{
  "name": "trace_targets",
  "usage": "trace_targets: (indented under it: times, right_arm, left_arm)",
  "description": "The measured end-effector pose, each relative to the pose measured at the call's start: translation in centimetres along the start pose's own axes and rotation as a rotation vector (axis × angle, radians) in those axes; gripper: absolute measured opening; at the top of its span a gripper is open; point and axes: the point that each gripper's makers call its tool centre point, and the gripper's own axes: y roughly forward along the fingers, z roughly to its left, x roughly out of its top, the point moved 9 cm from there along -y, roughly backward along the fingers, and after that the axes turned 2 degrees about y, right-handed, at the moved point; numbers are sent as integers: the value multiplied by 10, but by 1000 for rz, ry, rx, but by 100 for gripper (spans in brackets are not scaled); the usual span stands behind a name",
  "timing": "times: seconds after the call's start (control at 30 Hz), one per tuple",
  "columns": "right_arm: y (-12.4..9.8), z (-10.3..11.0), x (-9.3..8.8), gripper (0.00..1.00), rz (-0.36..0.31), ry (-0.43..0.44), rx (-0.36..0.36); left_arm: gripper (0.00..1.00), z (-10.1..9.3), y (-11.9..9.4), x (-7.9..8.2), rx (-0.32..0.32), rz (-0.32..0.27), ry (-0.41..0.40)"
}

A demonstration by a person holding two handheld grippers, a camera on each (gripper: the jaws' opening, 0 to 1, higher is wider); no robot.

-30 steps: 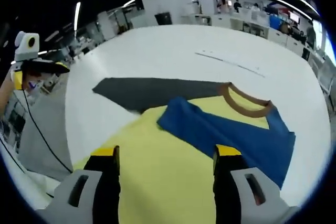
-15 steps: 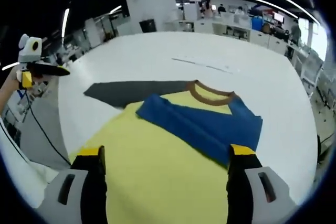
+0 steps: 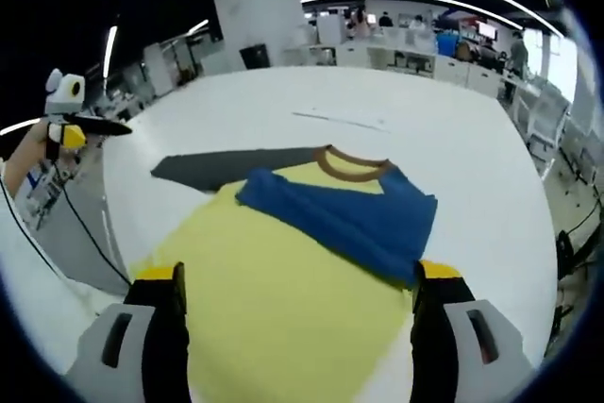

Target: Fold the garment on the visible template until the final outline fits inside the template.

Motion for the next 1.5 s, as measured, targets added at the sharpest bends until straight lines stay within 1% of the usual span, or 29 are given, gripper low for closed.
trace_targets:
  times: [0.13,0.17,0.2,0.33,0.5,0.57,0.63,0.7,0.83,1.0,1.2,1.5]
  right_arm:
    - [-20,-9,-7,100,-11,12,-23]
    - [-22,-10,-7,100,-13,13,-25]
    - [-29,-14,-10,100,-18,17,-36]
    - [-47,-23,-15,100,-34,36,-53]
    - [-63,-32,-20,100,-36,36,-69]
    - [-68,-35,-22,100,-39,37,-68]
    - [-75,-37,-22,100,-59,44,-54]
    - [-81,-40,-24,99,-61,45,-54]
    - [-88,-45,-27,99,-53,30,-59]
    - [-92,-49,-31,99,-57,34,-56]
    - [-91,-51,-32,99,-46,16,-44]
    - [-84,-49,-31,99,-39,10,-31]
  left_arm:
    - [85,-4,4,1,-1,10,4]
    - [86,-4,4,1,-1,10,5]
    - [86,-6,5,2,-2,9,3]
    - [87,-9,8,5,-5,-1,0]
    - [90,-15,11,8,-1,-11,-4]
    - [93,-17,12,9,4,-13,-7]
    - [97,-18,13,9,15,-18,-25]
    - [98,-19,13,8,23,-17,-31]
    - [99,-23,14,7,37,-10,-34]
    - [99,-29,14,6,47,-5,-35]
    - [99,-36,14,7,50,-10,-28]
    - [99,-36,14,5,62,-5,-43]
